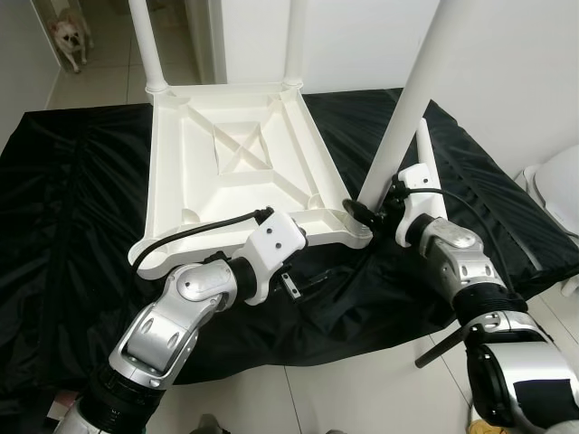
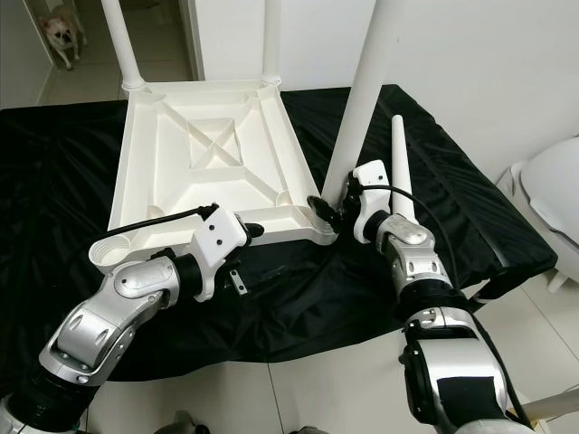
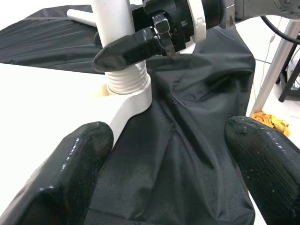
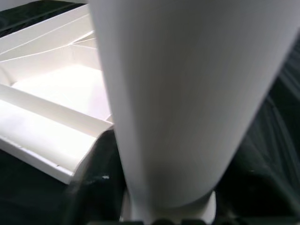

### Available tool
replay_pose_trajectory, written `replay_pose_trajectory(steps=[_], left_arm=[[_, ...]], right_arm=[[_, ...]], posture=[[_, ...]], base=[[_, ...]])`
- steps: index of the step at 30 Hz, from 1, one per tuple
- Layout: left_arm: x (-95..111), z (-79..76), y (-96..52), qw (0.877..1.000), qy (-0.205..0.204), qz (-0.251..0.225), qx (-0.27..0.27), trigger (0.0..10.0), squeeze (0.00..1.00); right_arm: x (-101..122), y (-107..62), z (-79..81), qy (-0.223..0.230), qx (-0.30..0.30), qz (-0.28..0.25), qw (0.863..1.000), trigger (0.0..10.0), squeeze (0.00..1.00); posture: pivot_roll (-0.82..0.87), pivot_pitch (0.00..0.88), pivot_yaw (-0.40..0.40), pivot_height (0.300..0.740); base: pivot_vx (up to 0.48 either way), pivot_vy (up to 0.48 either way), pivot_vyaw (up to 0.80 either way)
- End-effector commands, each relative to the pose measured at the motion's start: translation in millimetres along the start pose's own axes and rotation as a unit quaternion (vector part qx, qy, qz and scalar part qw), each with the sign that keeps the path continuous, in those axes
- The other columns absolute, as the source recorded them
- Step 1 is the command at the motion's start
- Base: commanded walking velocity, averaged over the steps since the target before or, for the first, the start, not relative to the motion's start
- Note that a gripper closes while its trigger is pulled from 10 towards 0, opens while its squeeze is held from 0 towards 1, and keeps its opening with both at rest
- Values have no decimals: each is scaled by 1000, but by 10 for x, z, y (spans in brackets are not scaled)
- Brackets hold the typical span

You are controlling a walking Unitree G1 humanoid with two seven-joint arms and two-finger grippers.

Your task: Building children table

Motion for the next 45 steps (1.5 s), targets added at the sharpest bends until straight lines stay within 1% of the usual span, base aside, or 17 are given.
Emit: replay_pose_trajectory(steps=[1, 9, 12, 15, 20, 21, 22, 24, 25, 27, 28, 32, 33, 35, 36, 38, 45], left_arm=[[-26, -37, 10, 1000, -2, 9, -7, 10000, 0], [-32, -49, 21, 1000, -3, 11, -9, 10000, 0], [-30, -47, 32, 1000, -2, 11, -9, 10000, 0], [-29, -44, 43, 1000, -2, 11, -9, 10000, 0], [-29, -38, 47, 1000, -3, 11, -8, 10000, 0], [-30, -36, 48, 1000, -3, 12, -7, 10000, 0], [-30, -36, 48, 1000, -3, 12, -7, 10000, 0], [-38, -32, 44, 1000, -2, 13, -8, 10000, 0], [-38, -32, 44, 1000, -2, 13, -8, 10000, 0], [-48, -24, 37, 1000, -2, 15, -8, 10000, 0], [-48, -24, 37, 1000, -2, 15, -8, 10000, 0], [-52, -16, 35, 1000, -3, 15, -7, 10000, 0], [-54, -14, 38, 1000, -4, 15, -6, 10000, 0], [-57, -15, 42, 1000, -4, 15, -6, 10000, 0], [-57, -15, 42, 1000, -4, 15, -6, 10000, 0], [-57, -15, 50, 1000, -5, 14, -6, 10000, 0], [-57, -8, 54, 1000, -3, 14, -7, 10000, 0]], right_arm=[[-38, -32, -26, 0, 8, 12, 1000, 0, 0], [-72, -39, -39, 19, -2, 13, 1000, 0, 0], [-74, -9, -13, 42, -23, 3, 999, 0, 0], [-66, 42, 32, 64, -75, -13, 995, 0, 0], [-67, 63, 48, 80, -101, -16, 992, 0, 0], [-74, 76, 49, 97, -127, -15, 987, 0, 0], [-74, 76, 49, 97, -127, -15, 987, 0, 0], [-46, 104, 95, 115, -170, -23, 978, 0, 0], [-46, 104, 95, 115, -170, -23, 978, 0, 0], [18, 136, 187, 133, -209, -38, 968, 0, 0], [18, 136, 187, 133, -209, -38, 968, 0, 0], [62, 164, 291, 147, -251, -40, 956, 0, 0], [80, 189, 375, 161, -279, -39, 946, 0, 0], [98, 209, 442, 170, -302, -38, 937, 0, 0], [98, 209, 442, 170, -302, -38, 937, 0, 0], [119, 225, 509, 177, -322, -36, 929, 0, 0], [113, 209, 554, 185, -329, -24, 926, 0, 0]], posture=[[-27, 45, -4, 740], [-32, 47, -7, 740], [-37, 47, -11, 740], [-42, 48, -10, 740], [-46, 50, -6, 740], [-47, 52, -5, 740], [-47, 52, -5, 740], [-49, 53, -2, 740], [-49, 53, -2, 740], [-50, 52, -3, 740], [-50, 52, -3, 740], [-53, 48, -8, 740], [-54, 47, -9, 740], [-55, 41, -11, 740], [-55, 41, -11, 740], [-55, 36, -11, 740], [-58, 30, -11, 740]], base=[[0, 0, 0], [0, 0, 0], [0, 0, 0], [0, 0, 0], [0, 0, 0], [0, 0, 0], [0, 0, 0], [0, 0, 0], [0, 0, 0], [0, 0, 0], [0, 0, 0], [0, 0, 0], [0, 0, 0], [0, 0, 0], [0, 0, 0], [0, 0, 0], [0, 0, 0]])
Point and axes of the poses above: a point about 5 cm out from each wrist's last joint towards the gripper, its own y axis pointing out of the wrist towards the gripper, its own x axis along the axis of the wrist's last joint, z = x × y, the point moved 3 cm from there along y, pointing out of the wrist towards the gripper, and after that the axes turned 6 degrees about -y, right-handed, at the moved point
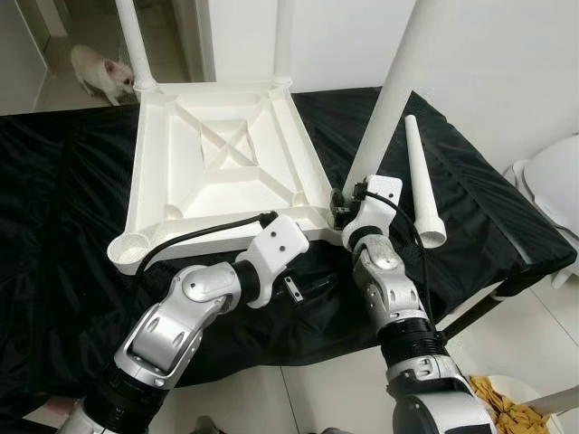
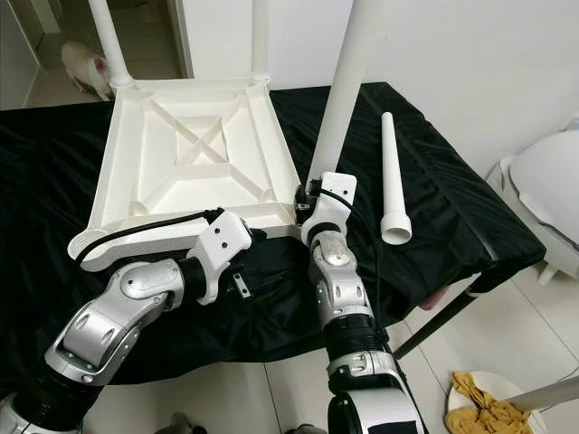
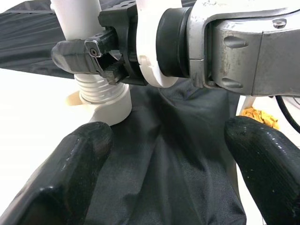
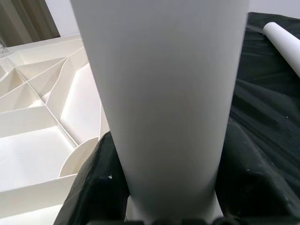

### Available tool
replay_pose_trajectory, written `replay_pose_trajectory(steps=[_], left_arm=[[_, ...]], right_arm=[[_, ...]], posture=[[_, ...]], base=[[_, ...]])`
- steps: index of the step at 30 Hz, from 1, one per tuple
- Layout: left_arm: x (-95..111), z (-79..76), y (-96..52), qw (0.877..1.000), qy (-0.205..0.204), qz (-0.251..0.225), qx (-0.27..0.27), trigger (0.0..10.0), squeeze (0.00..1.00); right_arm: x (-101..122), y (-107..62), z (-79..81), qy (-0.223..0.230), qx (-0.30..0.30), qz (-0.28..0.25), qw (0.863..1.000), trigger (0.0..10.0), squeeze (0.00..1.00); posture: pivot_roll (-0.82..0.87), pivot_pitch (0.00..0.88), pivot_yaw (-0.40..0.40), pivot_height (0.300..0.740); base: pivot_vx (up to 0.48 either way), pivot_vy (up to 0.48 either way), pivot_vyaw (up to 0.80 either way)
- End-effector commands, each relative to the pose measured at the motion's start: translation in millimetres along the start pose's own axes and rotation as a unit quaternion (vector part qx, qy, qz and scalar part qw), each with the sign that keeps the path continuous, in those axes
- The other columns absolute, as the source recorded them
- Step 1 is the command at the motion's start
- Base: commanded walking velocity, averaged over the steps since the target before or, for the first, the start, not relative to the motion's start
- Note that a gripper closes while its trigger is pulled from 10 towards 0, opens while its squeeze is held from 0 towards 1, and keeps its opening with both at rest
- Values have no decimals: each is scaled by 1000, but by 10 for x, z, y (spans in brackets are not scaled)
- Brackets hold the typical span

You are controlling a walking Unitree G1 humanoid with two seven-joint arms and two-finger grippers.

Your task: Building children table

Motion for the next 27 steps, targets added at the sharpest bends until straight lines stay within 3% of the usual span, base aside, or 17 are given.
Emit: replay_pose_trajectory(steps=[1, 4, 5, 6, 7, 16, 24, 25, 26, 27], left_arm=[[0, 5, 14, 1000, 6, 2, -2, 10000, 0], [1, 8, 14, 1000, 7, 2, -2, 10000, 0], [2, 13, 14, 1000, 8, 2, -1, 10000, 0], [2, 13, 14, 1000, 8, 2, -1, 10000, 0], [3, 16, 15, 1000, 8, 2, -1, 10000, 0], [-1, 22, 12, 1000, 9, 2, 3, 10000, 0], [6, 41, 9, 1000, 10, 1, 6, 10000, 0], [12, 50, 6, 1000, 11, 1, 8, 10000, 0], [12, 50, 6, 1000, 11, 1, 8, 10000, 0], [19, 63, 2, 1000, 11, 0, 11, 10000, 0]], right_arm=[[-15, -26, -31, 39, -15, 9, 999, 0, 0], [-21, -32, -49, 36, -16, 11, 999, 0, 0], [-16, -38, -67, 30, -18, 13, 999, 6784, 0], [-16, -38, -67, 30, -18, 13, 999, 6784, 0], [-10, -40, -80, 30, -15, 12, 999, 10000, 1000], [-13, 4, -265, 15, 0, 13, 1000, 10000, 1000], [-27, 47, -309, 2, 34, 20, 999, 10000, 1000], [-29, 70, -336, -6, 49, 23, 999, 10000, 443], [-29, 70, -336, -6, 49, 23, 999, 10000, 443], [-35, 94, -347, -18, 81, 28, 996, 10000, 0]], posture=[[-58, 30, -11, 740], [-59, 30, -11, 740], [-59, 28, -11, 740], [-59, 28, -11, 740], [-58, 26, -13, 740], [-53, 21, -17, 740], [-46, 25, -19, 740], [-46, 25, -19, 740], [-46, 25, -19, 740], [-42, 29, -18, 740]], base=[[0, 0, 0], [0, 0, 0], [0, 0, 0], [0, 0, 0], [0, 0, 0], [0, 0, 0], [0, 0, 0], [0, 0, 0], [0, 0, 0], [0, 0, 0]])
Point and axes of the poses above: a point about 5 cm out from each wrist's last joint towards the gripper, its own y axis pointing out of the wrist towards the gripper, its own x axis along the axis of the wrist's last joint, z = x × y, the point moved 3 cm from there along y, pointing out of the wrist towards the gripper, and after that the axes turned 6 degrees about -y, right-handed, at the moved point
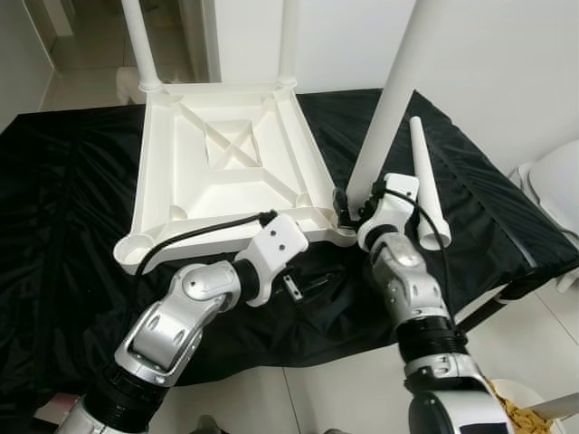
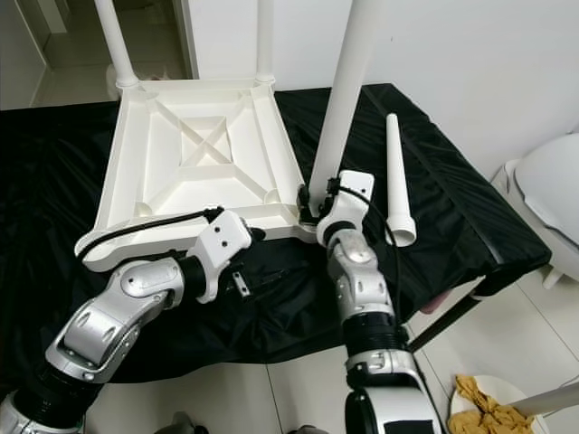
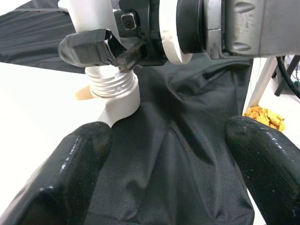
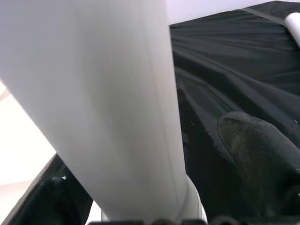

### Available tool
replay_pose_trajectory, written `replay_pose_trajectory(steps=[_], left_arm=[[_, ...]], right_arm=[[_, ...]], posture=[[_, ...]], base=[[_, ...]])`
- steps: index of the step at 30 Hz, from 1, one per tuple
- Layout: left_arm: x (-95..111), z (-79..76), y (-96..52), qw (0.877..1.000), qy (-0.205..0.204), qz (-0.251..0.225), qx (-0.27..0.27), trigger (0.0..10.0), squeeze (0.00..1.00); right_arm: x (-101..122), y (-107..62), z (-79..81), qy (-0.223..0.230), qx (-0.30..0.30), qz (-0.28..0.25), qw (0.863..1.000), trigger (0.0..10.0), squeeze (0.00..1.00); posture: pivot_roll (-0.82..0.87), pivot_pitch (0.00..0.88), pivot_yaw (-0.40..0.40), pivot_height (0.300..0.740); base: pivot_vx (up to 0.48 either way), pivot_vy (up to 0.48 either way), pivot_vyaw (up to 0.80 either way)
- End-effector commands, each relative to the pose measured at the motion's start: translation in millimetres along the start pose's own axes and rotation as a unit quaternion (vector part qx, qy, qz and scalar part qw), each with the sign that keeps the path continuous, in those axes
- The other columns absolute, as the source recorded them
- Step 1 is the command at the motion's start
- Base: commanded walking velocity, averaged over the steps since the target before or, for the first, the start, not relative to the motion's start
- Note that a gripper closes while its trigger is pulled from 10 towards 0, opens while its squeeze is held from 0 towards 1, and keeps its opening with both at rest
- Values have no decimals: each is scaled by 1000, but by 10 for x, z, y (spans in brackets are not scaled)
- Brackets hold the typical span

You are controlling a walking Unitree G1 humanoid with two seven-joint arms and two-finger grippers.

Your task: Building children table

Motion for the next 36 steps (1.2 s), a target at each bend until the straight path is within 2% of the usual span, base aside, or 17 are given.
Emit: replay_pose_trajectory(steps=[1, 3, 5, 6, 8, 10, 11, 14, 15, 22, 28, 29, 31, 32, 33, 36], left_arm=[[14, 35, 0, 1000, 5, -1, 7, 10000, 0], [14, 35, 0, 1000, 5, -1, 7, 10000, 0], [23, 59, -12, 1000, 7, -2, 13, 10000, 0], [23, 59, -12, 1000, 7, -2, 13, 10000, 0], [29, 74, -23, 1000, 6, -3, 17, 10000, 0], [29, 74, -23, 1000, 6, -3, 17, 10000, 0], [30, 79, -28, 1000, 6, -3, 19, 10000, 0], [30, 84, -32, 1000, 6, -3, 20, 10000, 0], [31, 91, -34, 1000, 7, -3, 21, 10000, 0], [49, 112, -37, 1000, 11, -2, 23, 10000, 0], [49, 110, -40, 1000, 12, -2, 22, 10000, 0], [49, 108, -40, 1000, 12, -1, 22, 10000, 0], [49, 106, -40, 1000, 12, -1, 21, 10000, 0], [50, 104, -39, 1000, 12, -1, 21, 10000, 0], [52, 104, -40, 1000, 12, -2, 21, 10000, 0], [52, 107, -40, 1000, 11, -2, 22, 10000, 0]], right_arm=[[-53, 9, -58, -7, 20, 14, 1000, 10000, 0], [-53, 9, -58, -7, 20, 14, 1000, 10000, 0], [-70, 30, -72, -24, 87, 20, 996, 10000, 0], [-70, 30, -72, -24, 87, 20, 996, 10000, 0], [-90, 24, -79, -55, 145, 19, 988, 10000, 0], [-90, 24, -79, -55, 145, 19, 988, 10000, 0], [-95, 18, -84, -74, 167, 18, 983, 10000, 0], [-102, 11, -79, -79, 191, 21, 978, 10000, 0], [-98, 8, -71, -89, 214, 21, 973, 10000, 0], [-30, 41, -59, -113, 265, 10, 957, 10000, 0], [18, 74, -95, -121, 273, 3, 954, 10000, 0], [16, 75, -103, -123, 274, 4, 954, 4431, 0], [10, 75, -111, -122, 278, 6, 953, 4078, 0], [0, 72, -120, -122, 281, 9, 952, 1647, 0], [-16, 68, -134, -123, 282, 14, 952, 0, 0], [-56, 50, -164, -118, 286, 24, 951, 0, 0]], posture=[[-42, 29, -18, 740], [-42, 29, -18, 740], [-38, 30, -21, 740], [-38, 30, -21, 740], [-31, 27, -20, 740], [-31, 27, -20, 740], [-27, 25, -21, 740], [-26, 25, -21, 740], [-25, 21, -18, 740], [-17, 14, -13, 740], [-16, 15, -12, 740], [-17, 16, -13, 740], [-18, 16, -12, 740], [-17, 17, -13, 740], [-18, 17, -13, 740], [-19, 18, -13, 740]], base=[[0, 0, 0], [0, 0, 0], [0, 0, 0], [0, 0, 0], [0, 0, 0], [0, 0, 0], [0, 0, 0], [0, 0, 0], [0, 0, 0], [0, 0, 0], [0, 0, 0], [0, 0, 0], [0, 0, 0], [0, 0, 0], [0, 0, 0], [0, 0, 0]])
Point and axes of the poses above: a point about 5 cm out from each wrist's last joint towards the gripper, its own y axis pointing out of the wrist towards the gripper, its own x axis along the axis of the wrist's last joint, z = x × y, the point moved 3 cm from there along y, pointing out of the wrist towards the gripper, and after that the axes turned 6 degrees about -y, right-handed, at the moved point
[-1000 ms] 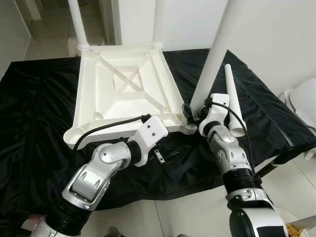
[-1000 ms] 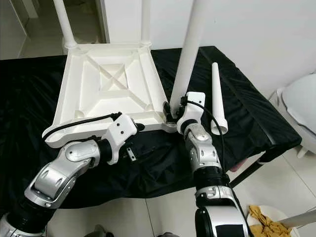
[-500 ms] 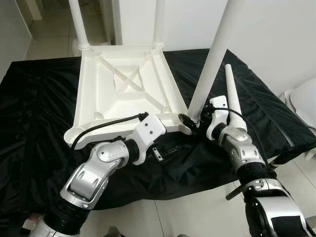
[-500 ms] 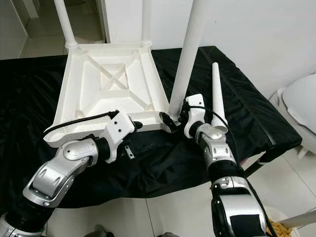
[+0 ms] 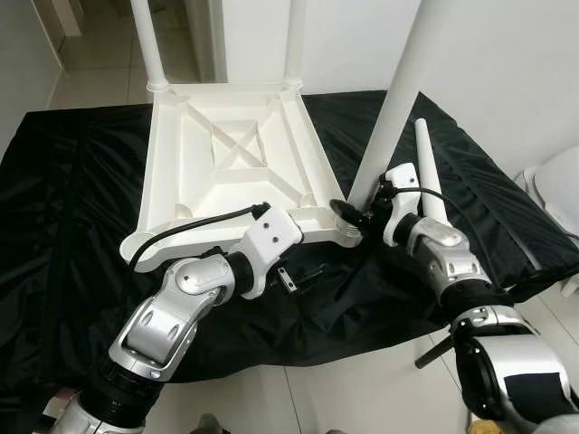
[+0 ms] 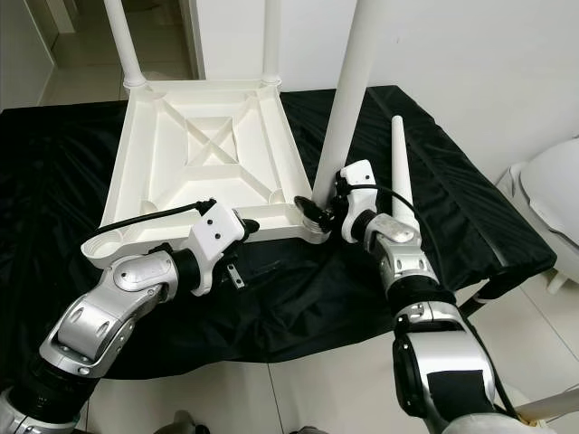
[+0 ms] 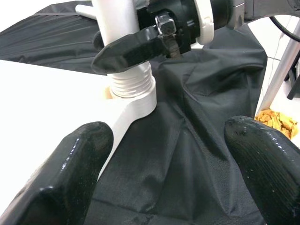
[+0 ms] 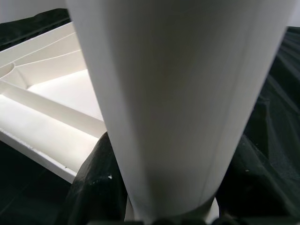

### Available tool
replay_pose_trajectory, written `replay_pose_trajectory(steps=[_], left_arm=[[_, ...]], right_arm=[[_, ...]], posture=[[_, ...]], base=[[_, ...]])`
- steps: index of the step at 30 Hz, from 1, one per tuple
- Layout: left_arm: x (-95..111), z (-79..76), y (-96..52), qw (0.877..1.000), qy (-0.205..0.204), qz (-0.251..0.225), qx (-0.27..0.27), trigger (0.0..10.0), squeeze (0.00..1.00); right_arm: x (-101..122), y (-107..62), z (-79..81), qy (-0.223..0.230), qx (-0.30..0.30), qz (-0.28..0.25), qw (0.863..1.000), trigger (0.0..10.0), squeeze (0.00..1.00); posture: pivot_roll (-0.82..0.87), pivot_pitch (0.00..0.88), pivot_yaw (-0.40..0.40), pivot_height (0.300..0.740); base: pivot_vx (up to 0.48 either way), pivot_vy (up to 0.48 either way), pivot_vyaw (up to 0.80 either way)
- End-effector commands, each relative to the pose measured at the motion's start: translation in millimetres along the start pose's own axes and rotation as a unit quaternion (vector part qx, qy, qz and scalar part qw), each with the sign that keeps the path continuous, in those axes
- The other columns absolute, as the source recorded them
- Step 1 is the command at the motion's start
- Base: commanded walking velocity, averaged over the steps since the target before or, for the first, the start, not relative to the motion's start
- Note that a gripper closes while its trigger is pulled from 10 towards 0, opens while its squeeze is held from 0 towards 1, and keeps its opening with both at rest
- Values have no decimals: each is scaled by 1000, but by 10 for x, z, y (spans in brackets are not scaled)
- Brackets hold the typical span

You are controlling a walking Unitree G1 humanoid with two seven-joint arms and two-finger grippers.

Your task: Building children table

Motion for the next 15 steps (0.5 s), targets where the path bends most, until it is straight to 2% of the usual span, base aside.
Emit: replay_pose_trajectory(steps=[1, 9, 15], left_arm=[[13, 19, 3, 1000, 5, 3, 6, 10000, 0], [10, 9, 8, 1000, 4, 3, 3, 10000, 0], [-3, 2, 11, 1000, 3, 4, 2, 10000, 0]], right_arm=[[-83, -28, 15, 8, 11, 14, 1000, 0, 0], [-140, -59, -17, 30, -4, 15, 999, 0, 0], [-176, -63, -95, 56, -72, 11, 996, 0, 0]], posture=[[-21, 19, -12, 740], [-25, 21, -11, 740], [-27, 25, -16, 740]], base=[[0, 0, 0], [0, 0, 0], [0, 0, 0]])
Point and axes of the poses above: a point about 5 cm out from each wrist's last joint towards the gripper, its own y axis pointing out of the wrist towards the gripper, its own x axis along the axis of the wrist's last joint, z = x × y, the point moved 3 cm from there along y, pointing out of the wrist towards the gripper, and after that the axes turned 6 degrees about -y, right-handed, at the moved point
